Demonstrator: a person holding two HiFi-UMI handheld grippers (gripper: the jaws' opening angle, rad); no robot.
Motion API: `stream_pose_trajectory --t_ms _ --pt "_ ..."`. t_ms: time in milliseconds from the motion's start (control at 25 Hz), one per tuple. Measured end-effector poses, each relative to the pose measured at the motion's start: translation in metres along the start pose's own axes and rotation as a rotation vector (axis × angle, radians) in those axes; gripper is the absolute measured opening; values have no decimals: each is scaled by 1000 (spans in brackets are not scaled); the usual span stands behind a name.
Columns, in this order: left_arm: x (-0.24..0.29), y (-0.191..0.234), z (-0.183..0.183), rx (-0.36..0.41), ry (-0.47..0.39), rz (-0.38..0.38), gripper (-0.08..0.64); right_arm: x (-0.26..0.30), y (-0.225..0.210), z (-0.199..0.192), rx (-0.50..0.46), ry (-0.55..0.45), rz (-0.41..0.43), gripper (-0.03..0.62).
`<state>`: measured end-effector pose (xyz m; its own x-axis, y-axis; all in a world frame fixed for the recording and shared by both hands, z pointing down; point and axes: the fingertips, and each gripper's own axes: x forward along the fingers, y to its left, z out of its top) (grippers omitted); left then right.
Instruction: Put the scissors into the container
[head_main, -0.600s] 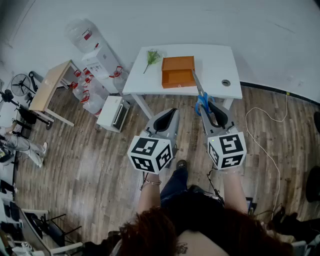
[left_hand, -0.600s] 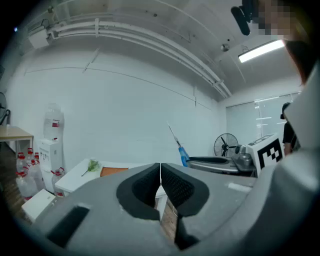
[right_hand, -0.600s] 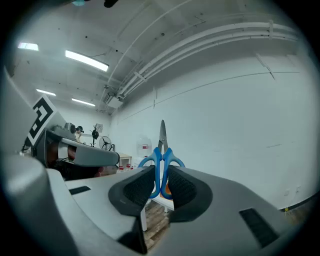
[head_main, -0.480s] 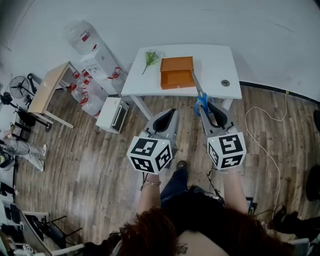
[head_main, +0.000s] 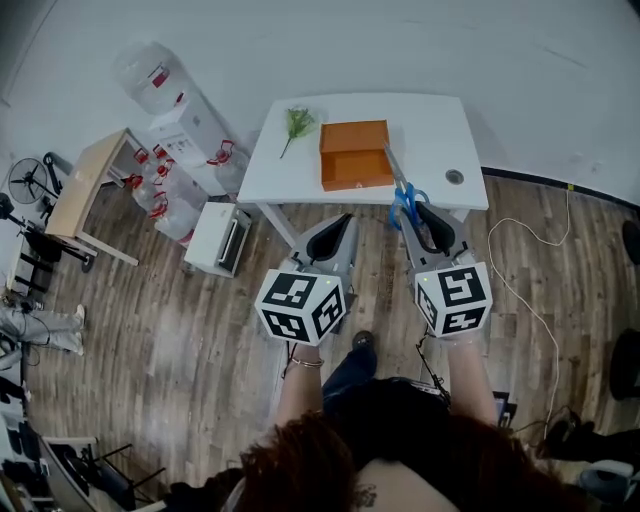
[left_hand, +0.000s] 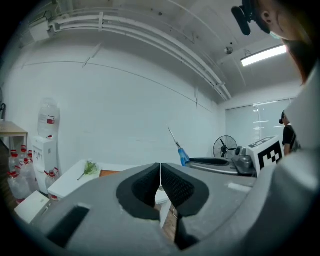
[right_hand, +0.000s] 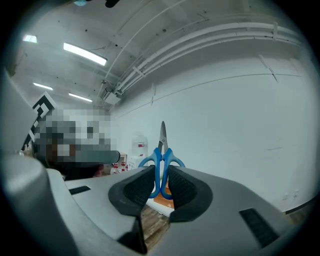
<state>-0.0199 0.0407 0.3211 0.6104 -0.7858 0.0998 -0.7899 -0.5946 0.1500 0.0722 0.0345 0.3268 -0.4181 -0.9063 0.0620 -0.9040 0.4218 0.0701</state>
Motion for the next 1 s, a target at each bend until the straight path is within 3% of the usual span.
stream_pose_trajectory --t_ms 360,600,1000 --pt "29 52 14 7 0 -54 21 64 -4 5 -63 28 -65 77" --pt "46 97 25 -2 -14 -66 20 111 -2 7 -66 31 -70 77" --pt "77 136 35 -10 -21 -92 20 160 -9 3 -86 58 -76 77"
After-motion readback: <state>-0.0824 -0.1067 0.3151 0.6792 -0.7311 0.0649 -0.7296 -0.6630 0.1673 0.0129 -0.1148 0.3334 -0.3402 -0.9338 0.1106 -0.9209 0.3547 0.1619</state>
